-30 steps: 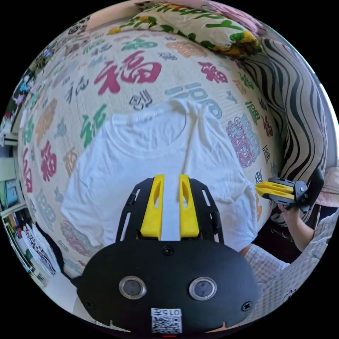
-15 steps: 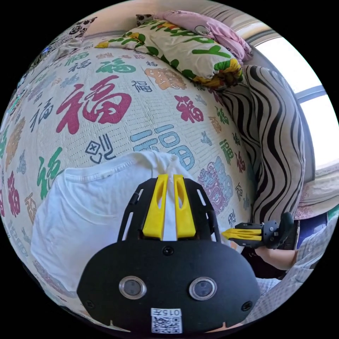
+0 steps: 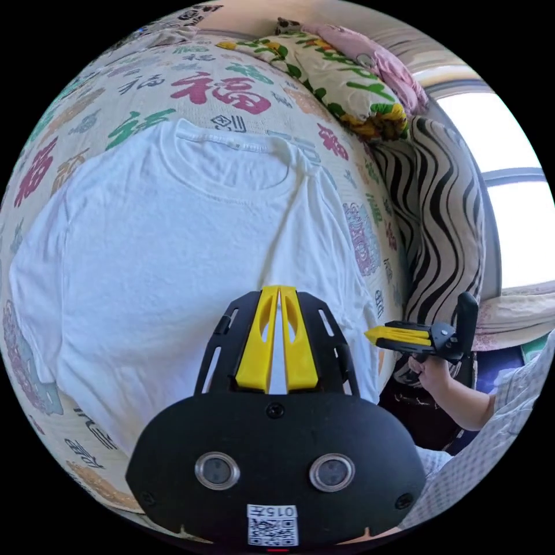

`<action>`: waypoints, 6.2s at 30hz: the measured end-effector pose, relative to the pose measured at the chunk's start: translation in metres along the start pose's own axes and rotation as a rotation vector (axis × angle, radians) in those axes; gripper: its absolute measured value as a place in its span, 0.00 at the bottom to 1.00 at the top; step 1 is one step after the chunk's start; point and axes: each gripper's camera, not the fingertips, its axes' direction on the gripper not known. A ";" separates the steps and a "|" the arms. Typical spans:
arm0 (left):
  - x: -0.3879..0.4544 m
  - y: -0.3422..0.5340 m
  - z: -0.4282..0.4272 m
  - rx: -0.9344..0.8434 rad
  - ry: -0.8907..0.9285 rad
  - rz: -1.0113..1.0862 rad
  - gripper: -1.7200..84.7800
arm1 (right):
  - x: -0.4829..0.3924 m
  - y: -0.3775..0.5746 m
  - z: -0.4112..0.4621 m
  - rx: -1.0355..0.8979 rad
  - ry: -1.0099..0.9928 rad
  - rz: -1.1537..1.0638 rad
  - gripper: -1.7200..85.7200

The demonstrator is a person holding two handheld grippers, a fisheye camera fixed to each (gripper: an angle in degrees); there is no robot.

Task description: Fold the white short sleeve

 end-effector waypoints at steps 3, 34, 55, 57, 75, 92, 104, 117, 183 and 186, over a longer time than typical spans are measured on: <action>-0.028 0.040 -0.059 0.122 0.041 -0.117 0.02 | -0.026 -0.017 -0.004 0.019 -0.011 -0.024 0.02; -0.203 0.174 -0.280 0.400 0.182 -0.501 0.01 | -0.354 -0.419 0.208 -0.238 0.156 -0.451 0.04; -0.025 0.145 -0.215 0.064 -0.004 0.118 0.03 | -0.160 -0.371 0.097 0.004 -0.025 -0.006 0.05; -0.019 0.144 -0.212 0.054 0.007 0.135 0.03 | -0.153 -0.371 0.092 -0.003 0.033 0.045 0.06; 0.028 0.081 -0.143 -0.039 -0.054 0.236 0.04 | -0.162 -0.376 0.059 -0.098 -0.019 -0.155 0.02; 0.040 0.028 -0.113 -0.054 -0.102 0.256 0.03 | -0.159 -0.346 0.002 -0.141 0.080 -0.237 0.01; 0.012 -0.075 -0.153 0.153 0.057 0.247 0.11 | -0.099 -0.330 -0.097 0.133 0.054 -0.110 0.09; 0.005 -0.212 -0.085 -0.213 -0.056 0.339 0.03 | -0.055 -0.344 -0.111 -0.182 0.172 -0.166 0.05; 0.037 0.293 -0.121 -0.230 0.015 0.248 0.02 | -0.011 0.250 -0.035 -0.150 0.059 -0.252 0.04; 0.033 0.294 -0.100 -0.280 0.036 0.241 0.02 | -0.003 0.242 -0.011 -0.199 0.063 -0.278 0.03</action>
